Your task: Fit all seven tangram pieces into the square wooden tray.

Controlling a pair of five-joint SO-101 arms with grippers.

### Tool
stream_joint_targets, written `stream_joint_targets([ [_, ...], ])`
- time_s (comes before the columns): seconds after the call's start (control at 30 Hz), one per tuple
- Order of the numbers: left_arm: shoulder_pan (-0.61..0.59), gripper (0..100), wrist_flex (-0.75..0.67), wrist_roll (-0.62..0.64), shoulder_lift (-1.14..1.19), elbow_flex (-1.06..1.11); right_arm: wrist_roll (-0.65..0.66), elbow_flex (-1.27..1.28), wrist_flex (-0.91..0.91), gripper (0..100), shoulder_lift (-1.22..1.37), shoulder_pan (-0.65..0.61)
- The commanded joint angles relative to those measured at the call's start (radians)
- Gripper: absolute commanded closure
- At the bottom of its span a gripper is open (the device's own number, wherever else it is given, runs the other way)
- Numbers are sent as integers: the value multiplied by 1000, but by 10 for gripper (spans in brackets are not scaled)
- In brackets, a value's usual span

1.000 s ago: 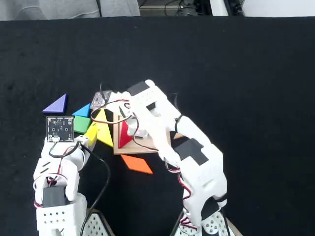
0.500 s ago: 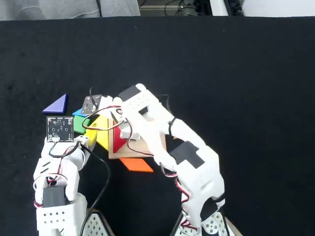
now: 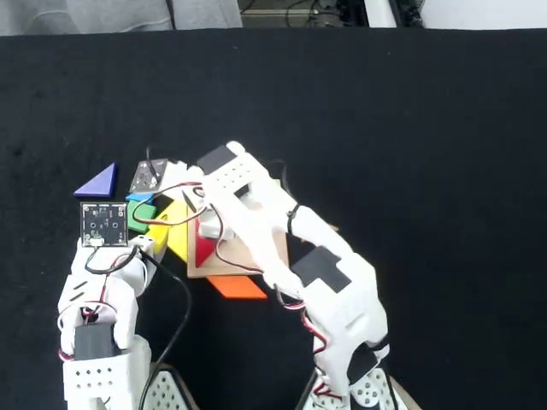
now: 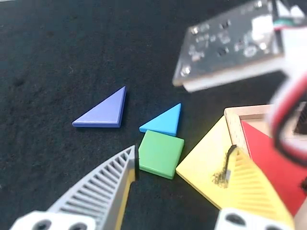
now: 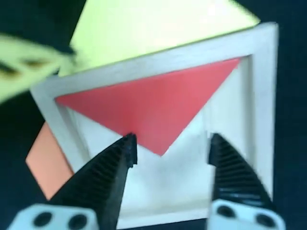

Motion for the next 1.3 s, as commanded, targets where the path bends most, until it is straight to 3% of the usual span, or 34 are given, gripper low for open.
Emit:
stream_joint_targets([
  [0.0, -10, 700, -2, -9, -14, 21, -11, -59, -23, 721, -38, -9],
  [0.3, -10, 700, -2, -9, -14, 21, -9, -168, 141, 728, -119, 78],
  [0.57, -8, 700, -2, -9, -14, 21, -104, -51, 252, 915, -499, 101],
  [0.73, 1, 700, 11, -57, -12, 10, -250, 283, 103, 920, -753, 152],
  [0.93, 36, 700, 163, -21, -9, -105, -399, 705, -209, 920, -891, 437],
  [1.07, 42, 700, 173, -21, -8, -116, -468, 865, -394, 920, -891, 583],
  [1.27, 42, 699, 242, -23, 141, -248, -552, 1012, -566, 923, -898, 643],
])
